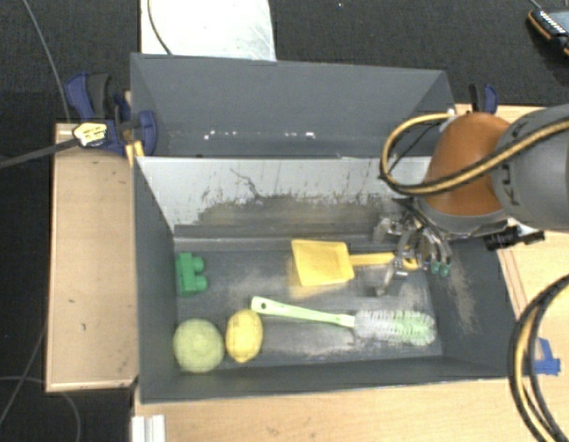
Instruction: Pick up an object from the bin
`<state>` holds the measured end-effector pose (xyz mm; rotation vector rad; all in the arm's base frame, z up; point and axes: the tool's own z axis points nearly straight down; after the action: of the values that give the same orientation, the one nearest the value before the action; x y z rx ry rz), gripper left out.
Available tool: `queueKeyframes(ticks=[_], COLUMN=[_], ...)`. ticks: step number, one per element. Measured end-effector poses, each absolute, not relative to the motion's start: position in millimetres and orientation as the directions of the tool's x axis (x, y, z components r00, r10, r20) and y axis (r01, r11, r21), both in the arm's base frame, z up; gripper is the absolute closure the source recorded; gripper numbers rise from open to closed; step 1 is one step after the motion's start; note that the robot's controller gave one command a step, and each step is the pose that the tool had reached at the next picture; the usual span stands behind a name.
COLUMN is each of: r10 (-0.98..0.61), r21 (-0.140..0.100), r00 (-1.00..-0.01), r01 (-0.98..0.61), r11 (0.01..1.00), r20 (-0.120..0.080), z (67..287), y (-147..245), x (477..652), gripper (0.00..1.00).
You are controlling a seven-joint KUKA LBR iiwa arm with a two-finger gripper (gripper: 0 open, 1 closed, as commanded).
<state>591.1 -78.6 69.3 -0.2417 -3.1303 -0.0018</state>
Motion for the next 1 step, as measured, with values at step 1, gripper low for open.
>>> queueKeyframes(ticks=[1], r10=[0.059], r21=[0.000], r00=[-0.998], r01=[0.059], r11=[0.998], r20=[-0.007], z=[71.0], y=[-91.2], x=[592.4], gripper=[0.00])
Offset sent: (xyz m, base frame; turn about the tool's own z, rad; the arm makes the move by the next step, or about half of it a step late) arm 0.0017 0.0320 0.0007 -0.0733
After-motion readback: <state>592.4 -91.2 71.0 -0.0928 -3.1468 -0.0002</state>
